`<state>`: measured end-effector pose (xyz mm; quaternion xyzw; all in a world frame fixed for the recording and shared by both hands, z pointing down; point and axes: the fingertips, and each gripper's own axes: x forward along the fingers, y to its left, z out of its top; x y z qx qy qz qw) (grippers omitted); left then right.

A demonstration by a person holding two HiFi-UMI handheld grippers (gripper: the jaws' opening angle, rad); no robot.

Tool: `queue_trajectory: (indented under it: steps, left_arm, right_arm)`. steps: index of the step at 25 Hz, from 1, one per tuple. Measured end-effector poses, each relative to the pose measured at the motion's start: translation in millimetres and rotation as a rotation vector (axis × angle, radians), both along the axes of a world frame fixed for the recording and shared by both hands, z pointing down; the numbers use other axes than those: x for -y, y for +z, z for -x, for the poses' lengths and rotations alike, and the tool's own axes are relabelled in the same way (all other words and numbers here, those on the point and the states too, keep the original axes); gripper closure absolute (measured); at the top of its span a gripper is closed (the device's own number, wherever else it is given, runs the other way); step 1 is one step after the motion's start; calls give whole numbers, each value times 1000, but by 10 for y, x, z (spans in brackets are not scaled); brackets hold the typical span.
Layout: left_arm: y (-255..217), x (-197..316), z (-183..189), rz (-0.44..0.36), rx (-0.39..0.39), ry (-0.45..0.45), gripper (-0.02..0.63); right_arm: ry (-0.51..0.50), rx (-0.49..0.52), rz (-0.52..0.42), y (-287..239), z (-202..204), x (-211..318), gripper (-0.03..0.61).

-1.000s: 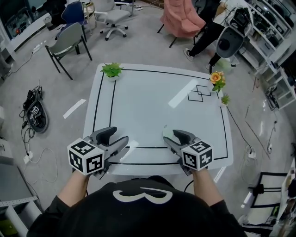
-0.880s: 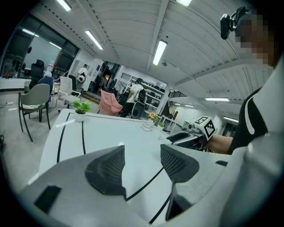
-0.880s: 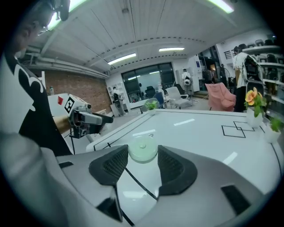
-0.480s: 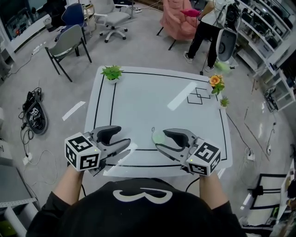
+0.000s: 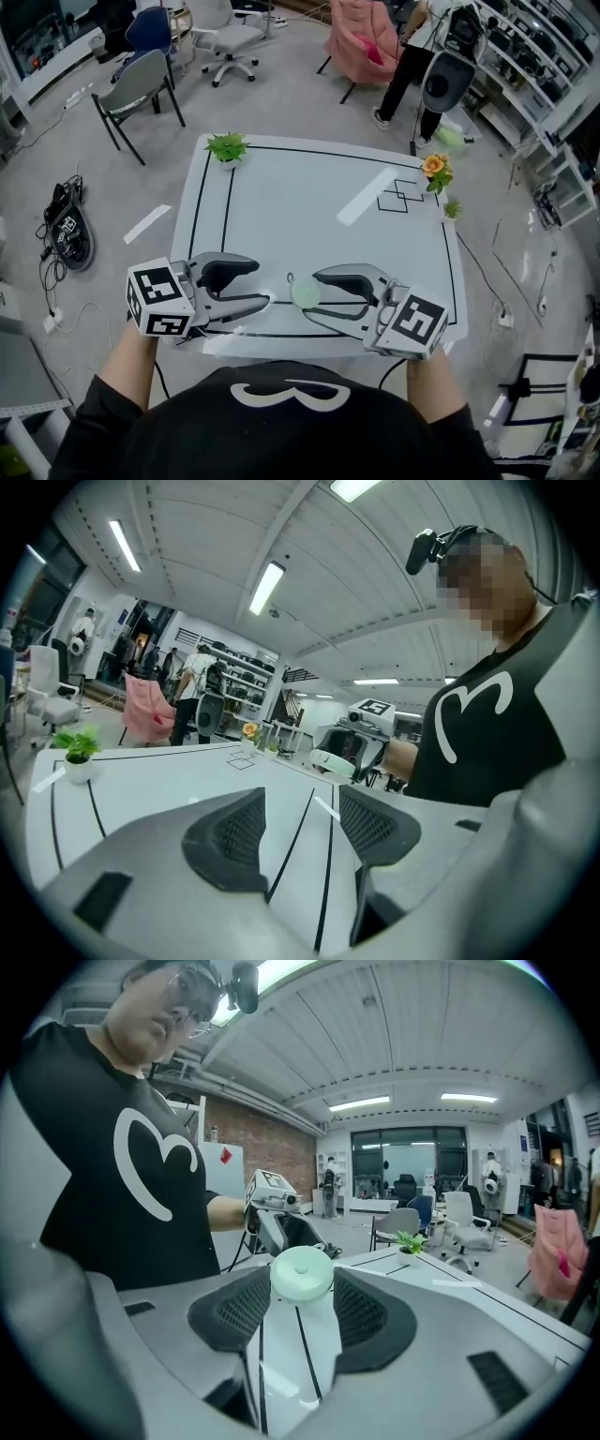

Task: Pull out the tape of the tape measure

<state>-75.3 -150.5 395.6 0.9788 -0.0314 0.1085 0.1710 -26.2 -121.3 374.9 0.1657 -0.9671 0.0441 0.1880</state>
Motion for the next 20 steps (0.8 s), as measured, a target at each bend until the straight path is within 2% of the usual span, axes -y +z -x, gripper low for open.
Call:
queue_trajectory:
  steps: [6,12,18,20]
  left_arm:
    - [-122,-245,-178,-17,-26,210,371]
    - [-195,-426,-201,12,-42,380,379]
    - [-246,-534,-194,32,-58,455,397]
    - [-252,-571,-188,29,-56,471,431]
  right_arm:
    - [-85,-57,-21,42,88,-152,364]
    - [-146,-83,-20,37,157,-326,364]
    - [-166,-92,-13,27,196,-431,364]
    - [-162,-91,-12,25,204,-444,364]
